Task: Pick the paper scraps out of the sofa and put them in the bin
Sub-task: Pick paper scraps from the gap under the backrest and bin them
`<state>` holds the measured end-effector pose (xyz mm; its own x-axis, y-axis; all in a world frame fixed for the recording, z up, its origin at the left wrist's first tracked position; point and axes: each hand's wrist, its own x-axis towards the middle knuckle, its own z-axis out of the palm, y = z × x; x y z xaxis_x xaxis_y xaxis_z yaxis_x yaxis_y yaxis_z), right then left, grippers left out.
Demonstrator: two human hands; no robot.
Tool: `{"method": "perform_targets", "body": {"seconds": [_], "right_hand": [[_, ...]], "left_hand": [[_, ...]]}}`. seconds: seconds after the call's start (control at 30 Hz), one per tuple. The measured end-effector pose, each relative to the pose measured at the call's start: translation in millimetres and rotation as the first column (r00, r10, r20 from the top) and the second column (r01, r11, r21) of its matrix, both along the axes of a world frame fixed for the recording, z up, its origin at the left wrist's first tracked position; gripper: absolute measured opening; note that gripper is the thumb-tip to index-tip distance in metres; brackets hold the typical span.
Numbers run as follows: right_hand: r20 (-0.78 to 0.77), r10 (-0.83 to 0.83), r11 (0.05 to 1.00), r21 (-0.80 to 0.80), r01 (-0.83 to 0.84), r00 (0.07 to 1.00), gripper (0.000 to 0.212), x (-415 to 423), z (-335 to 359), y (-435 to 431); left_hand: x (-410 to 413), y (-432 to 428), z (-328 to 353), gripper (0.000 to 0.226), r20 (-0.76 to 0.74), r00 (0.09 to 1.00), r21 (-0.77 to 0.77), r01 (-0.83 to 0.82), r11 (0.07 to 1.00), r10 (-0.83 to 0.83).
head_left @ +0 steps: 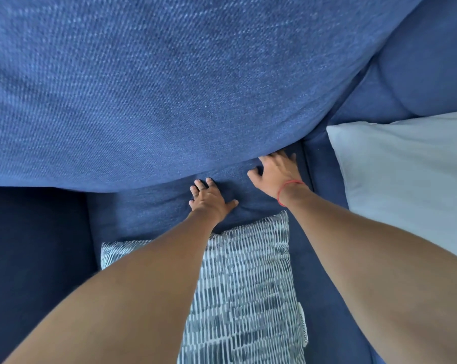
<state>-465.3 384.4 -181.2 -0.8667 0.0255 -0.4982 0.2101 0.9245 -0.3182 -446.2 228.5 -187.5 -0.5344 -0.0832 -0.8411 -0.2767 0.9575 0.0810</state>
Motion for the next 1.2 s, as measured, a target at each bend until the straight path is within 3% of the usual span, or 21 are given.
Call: {"method": "perform_targets", "body": {"seconds": [0.27, 0.47, 0.6, 0.73, 0.87, 1.0, 1.2], "right_hand": [[-0.183, 0.215, 0.974, -0.031, -0.224, 0.959, 0.044, 20, 6, -4], [-0.089, 0.382, 0.921, -0.051, -0.387, 0.92, 0.047, 37, 18, -22], [-0.041, 0.318, 0.94, -0.113, -0.321, 0.947, 0.047, 41, 27, -20], [-0.083, 0.032, 0.979, -0.198, -0.047, 0.996, 0.048, 45, 32, -7], [0.021, -0.053, 0.993, -0.107, 0.055, 0.998, 0.062, 50, 20, 2], [0.069, -0.045, 0.994, -0.095, 0.052, 0.997, 0.062, 52, 16, 3], [0.139, -0.044, 0.997, -0.056, 0.052, 0.989, 0.061, 52, 33, 4]], "left_hand": [[3, -9, 10, 0.103, -0.01, 1.0, 0.076, 0.006, 0.997, -0.005], [6, -14, 22, 0.1, -0.061, 0.998, 0.105, 0.016, 0.994, -0.01], [9, -16, 30, 0.088, -0.156, 0.987, 0.134, -0.018, 0.991, 0.039], [6, -13, 42, 0.057, -0.305, 0.941, 0.144, -0.109, 0.984, 0.149], [2, 5, 50, 0.041, -0.499, 0.865, 0.147, 0.134, 0.98, -0.044], [4, 22, 37, 0.057, -0.51, 0.826, 0.205, 0.388, 0.899, -0.24], [2, 28, 42, 0.028, -0.551, 0.811, 0.11, 0.303, 0.947, -0.195]]}}
